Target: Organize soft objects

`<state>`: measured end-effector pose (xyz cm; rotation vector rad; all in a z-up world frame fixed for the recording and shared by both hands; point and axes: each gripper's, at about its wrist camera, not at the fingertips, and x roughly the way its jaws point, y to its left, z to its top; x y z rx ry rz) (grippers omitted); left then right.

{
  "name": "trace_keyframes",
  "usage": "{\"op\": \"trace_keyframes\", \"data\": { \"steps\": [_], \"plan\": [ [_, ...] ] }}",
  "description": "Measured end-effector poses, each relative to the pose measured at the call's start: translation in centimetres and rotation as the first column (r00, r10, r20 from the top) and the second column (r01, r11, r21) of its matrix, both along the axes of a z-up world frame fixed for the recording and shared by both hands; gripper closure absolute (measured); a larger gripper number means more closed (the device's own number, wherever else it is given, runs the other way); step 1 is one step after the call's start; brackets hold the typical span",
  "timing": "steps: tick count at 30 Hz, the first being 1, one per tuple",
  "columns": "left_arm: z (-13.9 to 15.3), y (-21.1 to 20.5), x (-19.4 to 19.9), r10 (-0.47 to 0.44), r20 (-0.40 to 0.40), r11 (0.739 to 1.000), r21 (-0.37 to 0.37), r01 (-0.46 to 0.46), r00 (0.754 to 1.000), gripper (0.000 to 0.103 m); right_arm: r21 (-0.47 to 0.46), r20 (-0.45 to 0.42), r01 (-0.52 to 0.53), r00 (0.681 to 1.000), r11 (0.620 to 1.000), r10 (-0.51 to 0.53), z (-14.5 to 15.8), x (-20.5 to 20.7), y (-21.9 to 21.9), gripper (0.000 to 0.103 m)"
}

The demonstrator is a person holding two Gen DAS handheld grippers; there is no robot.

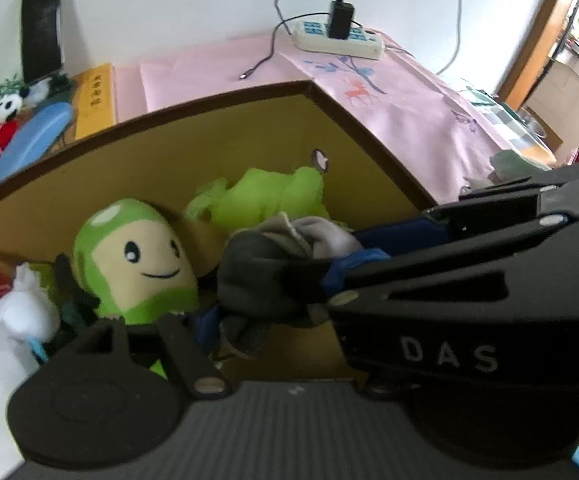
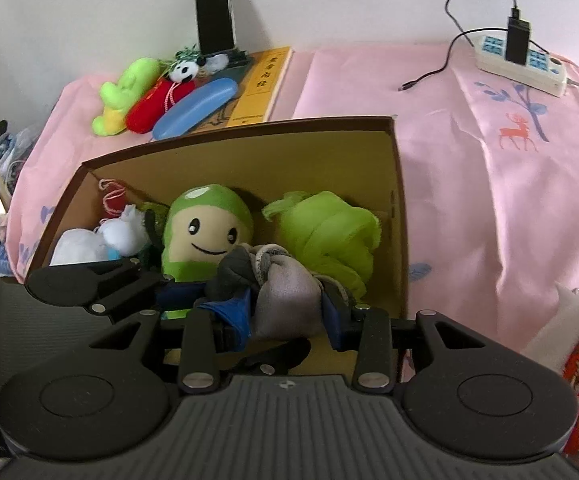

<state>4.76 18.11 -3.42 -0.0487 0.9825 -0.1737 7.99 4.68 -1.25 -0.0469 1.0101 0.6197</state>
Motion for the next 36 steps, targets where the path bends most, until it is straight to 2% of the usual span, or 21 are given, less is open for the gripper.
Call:
{"op": "trace_keyframes", "data": {
  "steps": [3,6,13,21,36],
  "plan": [
    [0.0,-0.4,0.1,-0.050,0.012,0.999,0.004,0.050,0.999,0.042,-0.002,0.024,0.030,0.999,1.000,-0.030,0.1,-0.4,-0.6,0.080],
    [-0.1,-0.5,0.5,-0.083,0.009,0.997,-0.006,0.083,0.997,0.038,0.025,0.045,0.058,0.997,0.998,-0.059,0.1,-0.7,-1.4,0.081],
    [-0.4,0.2,1.0,-0.105,-0.028,0.990,-0.094,0.102,0.994,0.031,0.060,0.082,0.075,0.993,0.995,-0.080,0.1,-1.2,-1.7,0.081],
    [-0.4,0.2,1.0,-0.115,-0.028,0.987,-0.112,0.111,0.993,0.024,0.115,0.104,0.086,0.990,0.990,-0.098,0.0,-1.6,-2.6,0.080],
    [-0.2,0.2,0.8,-0.097,0.004,0.992,-0.084,0.096,0.995,0.024,0.168,0.123,0.093,0.986,0.981,-0.114,-0.4,-2.1,-3.3,0.083]
  ]
}}
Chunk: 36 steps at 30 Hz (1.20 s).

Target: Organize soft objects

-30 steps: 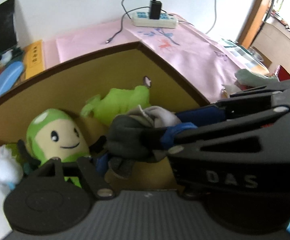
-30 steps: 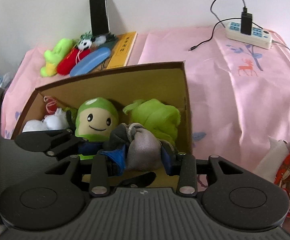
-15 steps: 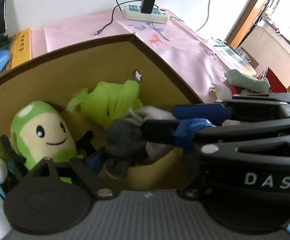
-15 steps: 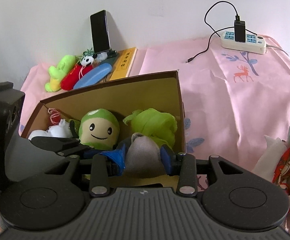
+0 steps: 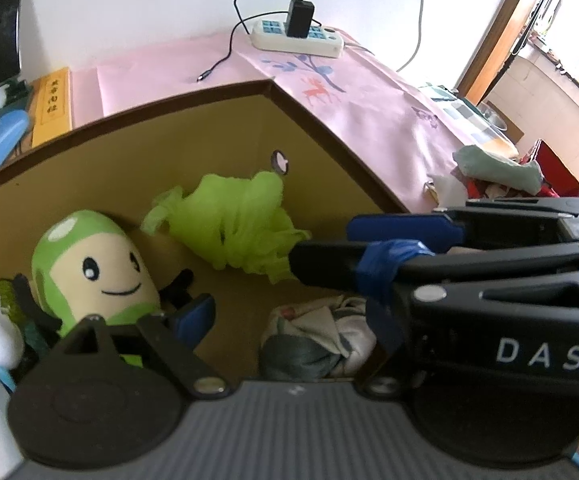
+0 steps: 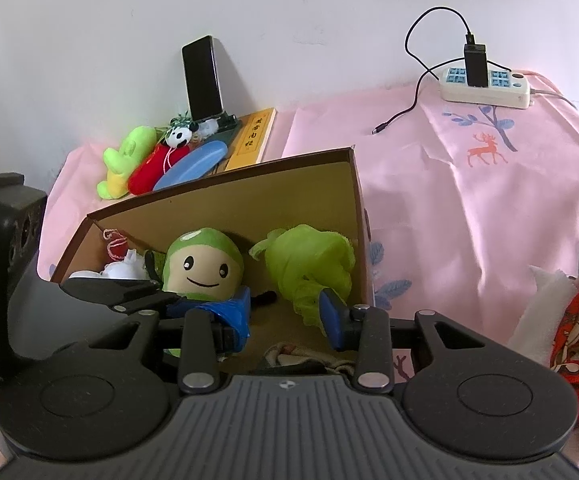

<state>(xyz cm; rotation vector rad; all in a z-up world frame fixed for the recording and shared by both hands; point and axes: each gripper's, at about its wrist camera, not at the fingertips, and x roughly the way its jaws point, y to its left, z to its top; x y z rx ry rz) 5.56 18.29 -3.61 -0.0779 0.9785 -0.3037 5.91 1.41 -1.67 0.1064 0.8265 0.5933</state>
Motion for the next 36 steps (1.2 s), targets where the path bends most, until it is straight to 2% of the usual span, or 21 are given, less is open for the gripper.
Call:
{"op": "trace_keyframes", "data": {
  "steps": [13,36],
  "plan": [
    [0.26,-0.02,-0.50,0.023,0.045,1.000,0.014,-0.023,0.999,0.024,0.020,0.019,0.014,1.000,1.000,-0.014,-0.07,-0.21,-0.28,0.083],
    [0.41,0.05,-0.76,0.030,0.064,1.000,0.005,-0.030,0.998,0.024,0.054,0.035,0.027,0.999,0.998,-0.029,-0.15,-0.43,-0.46,0.083]
  ]
}}
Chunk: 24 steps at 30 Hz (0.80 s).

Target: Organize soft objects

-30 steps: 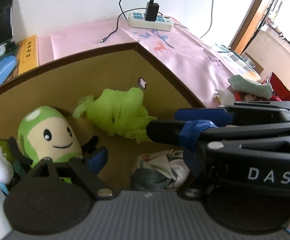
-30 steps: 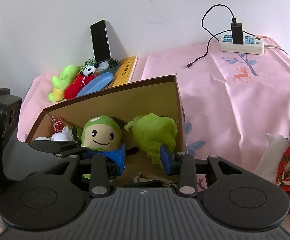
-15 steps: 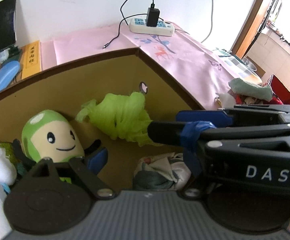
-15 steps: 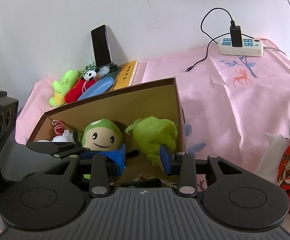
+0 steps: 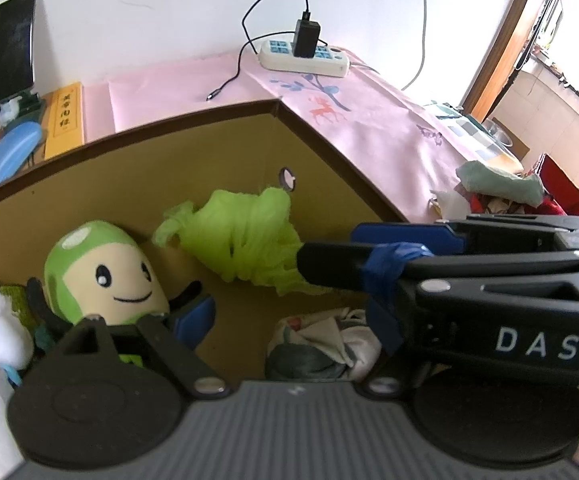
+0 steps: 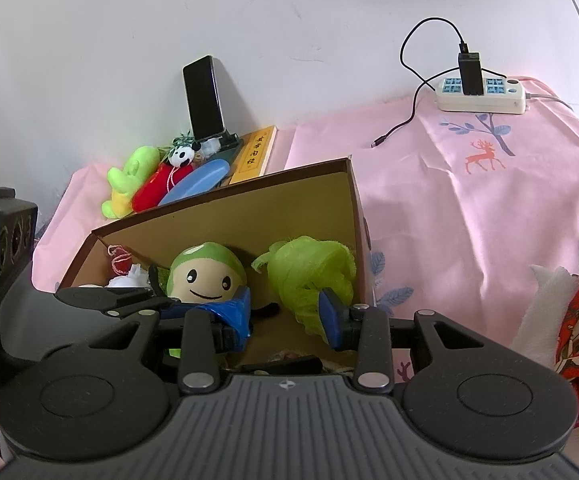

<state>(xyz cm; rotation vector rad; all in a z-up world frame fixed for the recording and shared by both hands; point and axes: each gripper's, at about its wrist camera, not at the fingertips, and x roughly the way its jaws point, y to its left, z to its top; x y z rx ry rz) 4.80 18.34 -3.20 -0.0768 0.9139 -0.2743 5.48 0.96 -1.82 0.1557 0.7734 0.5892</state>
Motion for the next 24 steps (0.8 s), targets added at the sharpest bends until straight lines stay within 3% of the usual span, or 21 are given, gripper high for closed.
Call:
{"op": "trace_keyframes", "data": {
  "steps": [13,20,24],
  "plan": [
    [0.3,0.5,-0.6,0.036,0.055,0.999,-0.035,-0.034,0.998,0.024,0.035,-0.016,0.024,1.000,0.999,-0.024,0.4,-0.4,-0.6,0.082],
    [1.3,-0.2,-1.6,0.078,0.126,0.996,0.032,-0.082,0.989,0.024,0.061,0.059,0.062,0.996,0.996,-0.065,2.1,-2.5,-3.1,0.081],
    [2.7,-0.9,-2.9,0.084,0.145,0.996,-0.013,-0.083,0.986,0.024,0.083,0.082,0.087,0.992,0.993,-0.094,2.8,-3.7,-5.2,0.081]
  ]
}}
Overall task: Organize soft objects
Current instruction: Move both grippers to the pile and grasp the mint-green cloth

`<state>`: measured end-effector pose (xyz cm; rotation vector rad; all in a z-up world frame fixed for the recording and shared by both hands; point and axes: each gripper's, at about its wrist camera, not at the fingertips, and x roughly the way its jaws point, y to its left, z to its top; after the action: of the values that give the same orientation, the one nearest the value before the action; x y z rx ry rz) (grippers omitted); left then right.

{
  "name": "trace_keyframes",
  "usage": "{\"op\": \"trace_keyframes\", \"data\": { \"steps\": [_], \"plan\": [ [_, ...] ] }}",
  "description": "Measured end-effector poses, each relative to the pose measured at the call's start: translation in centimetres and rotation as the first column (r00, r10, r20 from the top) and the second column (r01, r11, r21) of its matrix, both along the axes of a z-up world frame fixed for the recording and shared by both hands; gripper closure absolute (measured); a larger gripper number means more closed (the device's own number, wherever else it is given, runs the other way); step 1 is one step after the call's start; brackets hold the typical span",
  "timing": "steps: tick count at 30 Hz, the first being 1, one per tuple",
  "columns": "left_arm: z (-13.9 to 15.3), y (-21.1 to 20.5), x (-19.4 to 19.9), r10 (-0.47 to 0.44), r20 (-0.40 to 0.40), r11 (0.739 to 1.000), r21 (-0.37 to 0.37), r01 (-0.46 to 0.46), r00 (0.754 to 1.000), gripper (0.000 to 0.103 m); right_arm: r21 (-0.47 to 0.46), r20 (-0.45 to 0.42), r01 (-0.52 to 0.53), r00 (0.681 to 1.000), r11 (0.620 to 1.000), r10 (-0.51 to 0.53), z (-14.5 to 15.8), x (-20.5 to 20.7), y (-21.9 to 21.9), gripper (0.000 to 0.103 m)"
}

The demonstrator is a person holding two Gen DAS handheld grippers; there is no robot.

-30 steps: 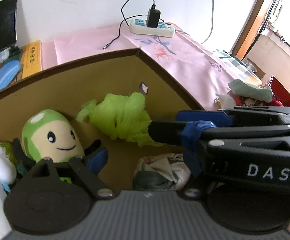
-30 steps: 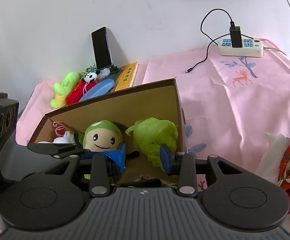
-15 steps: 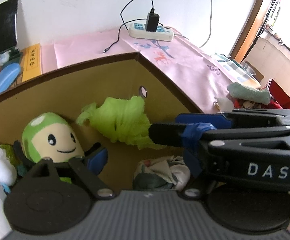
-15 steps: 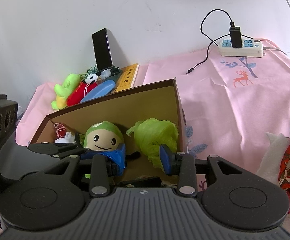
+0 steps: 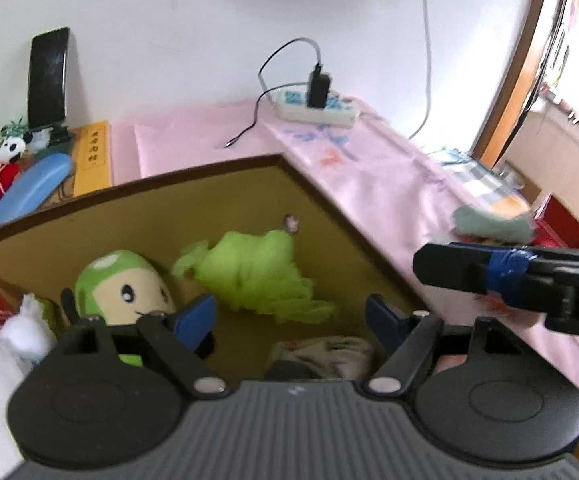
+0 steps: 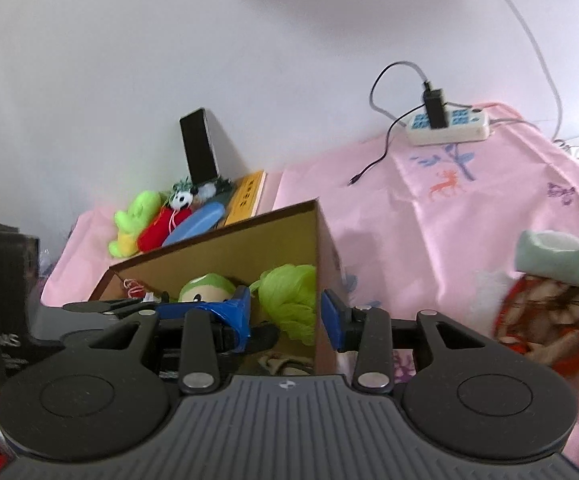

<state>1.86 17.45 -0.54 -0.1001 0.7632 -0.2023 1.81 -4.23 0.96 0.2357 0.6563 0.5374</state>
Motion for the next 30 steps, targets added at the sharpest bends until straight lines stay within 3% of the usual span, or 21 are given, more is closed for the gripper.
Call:
{"op": "trace_keyframes", "data": {
  "steps": [7,14,20,30],
  "plan": [
    [2.6,-5.0,-2.8,-0.088,0.070,0.995,0.045,0.085,0.994,0.024,0.013,-0.032,0.080,0.996,0.997,-0.079,-0.2,-1.5,-4.7,0.081],
    [3.8,-10.3,-2.9,-0.180,0.106,0.983,0.057,0.174,0.978,0.024,0.061,-0.032,0.122,0.992,0.991,-0.120,0.5,-2.8,-10.1,0.081],
    [3.3,-14.7,-0.7,-0.205,0.063,0.979,0.006,0.205,0.977,0.024,0.107,-0.044,0.190,0.981,0.976,-0.187,0.9,-1.9,-14.9,0.081],
    [2.0,-19.2,4.9,-0.114,-0.054,0.985,-0.139,0.106,0.992,0.024,0.163,-0.130,0.232,0.968,0.959,-0.213,-0.4,2.5,-21.7,0.080]
  ]
}}
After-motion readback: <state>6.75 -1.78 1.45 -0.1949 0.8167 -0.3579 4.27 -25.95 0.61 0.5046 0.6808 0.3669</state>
